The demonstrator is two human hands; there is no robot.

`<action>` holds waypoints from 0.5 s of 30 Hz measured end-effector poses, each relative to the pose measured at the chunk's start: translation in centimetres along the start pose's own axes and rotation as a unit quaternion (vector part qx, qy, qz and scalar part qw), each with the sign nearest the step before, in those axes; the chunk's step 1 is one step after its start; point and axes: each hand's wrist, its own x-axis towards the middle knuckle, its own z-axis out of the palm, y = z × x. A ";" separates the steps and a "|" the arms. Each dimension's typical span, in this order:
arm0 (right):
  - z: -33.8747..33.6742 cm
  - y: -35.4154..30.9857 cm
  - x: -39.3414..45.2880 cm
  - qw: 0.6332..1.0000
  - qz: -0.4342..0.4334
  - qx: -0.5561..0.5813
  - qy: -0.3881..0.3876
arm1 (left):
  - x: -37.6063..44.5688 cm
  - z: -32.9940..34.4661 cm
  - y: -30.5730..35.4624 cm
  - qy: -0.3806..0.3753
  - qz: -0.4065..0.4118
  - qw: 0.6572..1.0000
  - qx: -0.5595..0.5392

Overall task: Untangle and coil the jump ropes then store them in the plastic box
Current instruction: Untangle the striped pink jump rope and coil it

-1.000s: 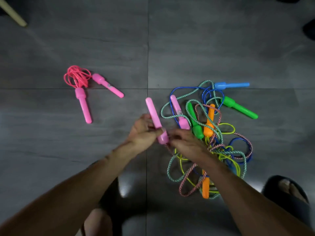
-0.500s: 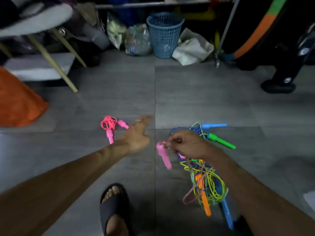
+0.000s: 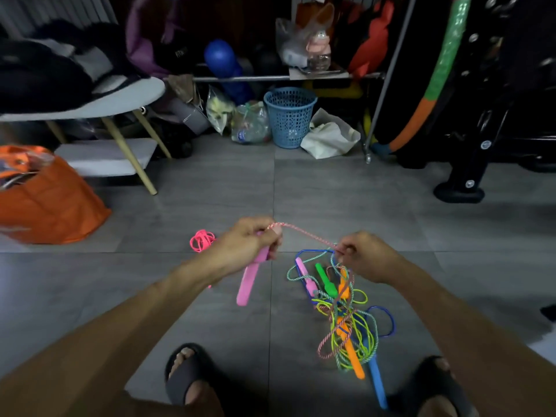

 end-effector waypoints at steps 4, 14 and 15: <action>-0.5 0.7 -1.2 0.986 0.049 0.148 0.055 | -0.7 -2.1 -0.2 0.082 -0.044 0.995 -0.043; -3.0 -2.1 -0.7 0.951 0.104 0.271 0.105 | -1.7 -1.4 0.6 0.024 -0.106 0.955 -0.277; -2.5 -2.0 -0.7 0.950 0.113 0.271 0.104 | -1.7 -1.3 0.9 0.015 -0.096 0.947 -0.306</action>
